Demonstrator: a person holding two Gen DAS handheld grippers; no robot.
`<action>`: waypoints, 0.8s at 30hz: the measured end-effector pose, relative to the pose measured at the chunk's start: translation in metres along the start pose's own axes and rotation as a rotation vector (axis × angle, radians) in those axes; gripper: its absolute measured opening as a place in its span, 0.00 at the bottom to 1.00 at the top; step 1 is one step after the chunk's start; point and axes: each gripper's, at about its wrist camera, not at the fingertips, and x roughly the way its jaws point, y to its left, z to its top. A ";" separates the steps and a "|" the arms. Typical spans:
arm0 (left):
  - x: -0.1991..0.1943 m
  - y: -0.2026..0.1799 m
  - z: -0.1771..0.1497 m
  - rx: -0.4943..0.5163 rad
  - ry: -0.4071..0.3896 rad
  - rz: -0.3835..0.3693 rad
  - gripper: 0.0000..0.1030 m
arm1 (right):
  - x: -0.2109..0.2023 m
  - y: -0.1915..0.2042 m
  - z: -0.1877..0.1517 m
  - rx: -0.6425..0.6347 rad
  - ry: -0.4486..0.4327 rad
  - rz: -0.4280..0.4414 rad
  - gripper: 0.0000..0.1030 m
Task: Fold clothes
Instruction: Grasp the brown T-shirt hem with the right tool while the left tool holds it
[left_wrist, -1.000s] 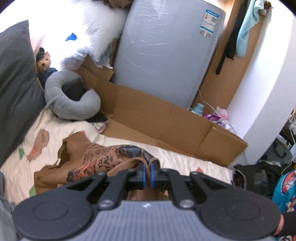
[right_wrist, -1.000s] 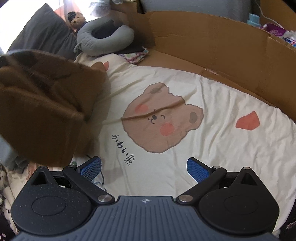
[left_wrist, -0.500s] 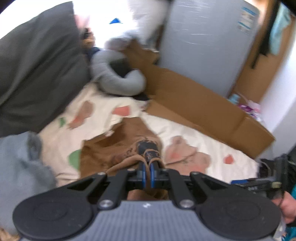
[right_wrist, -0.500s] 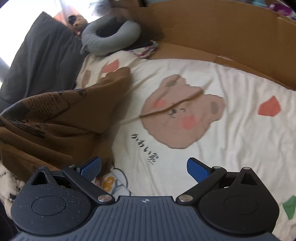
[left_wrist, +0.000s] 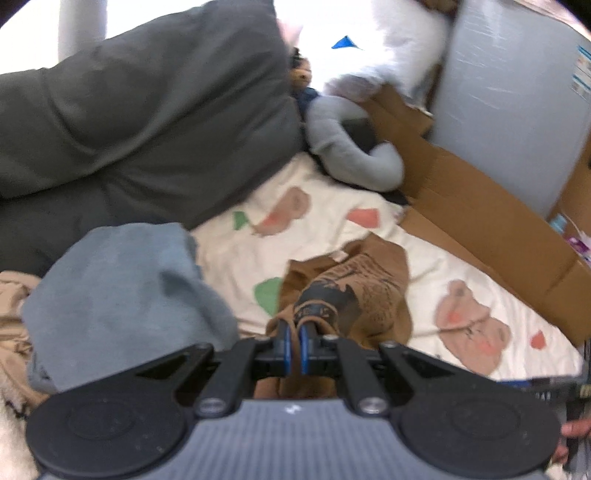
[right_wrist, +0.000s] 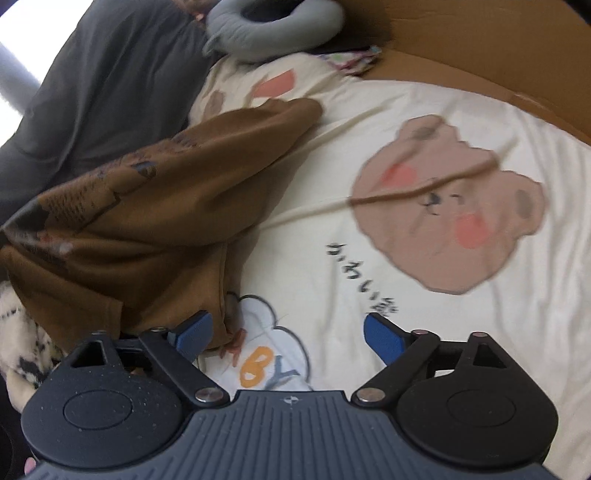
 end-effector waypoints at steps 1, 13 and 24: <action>0.001 0.005 -0.001 -0.012 -0.004 0.014 0.05 | 0.006 0.004 -0.001 -0.002 0.003 0.016 0.86; 0.016 0.036 -0.018 -0.107 -0.006 0.080 0.05 | 0.070 0.061 -0.008 -0.015 0.042 0.173 0.64; 0.028 0.050 -0.024 -0.143 0.006 0.099 0.05 | 0.105 0.081 -0.009 -0.094 0.102 0.176 0.43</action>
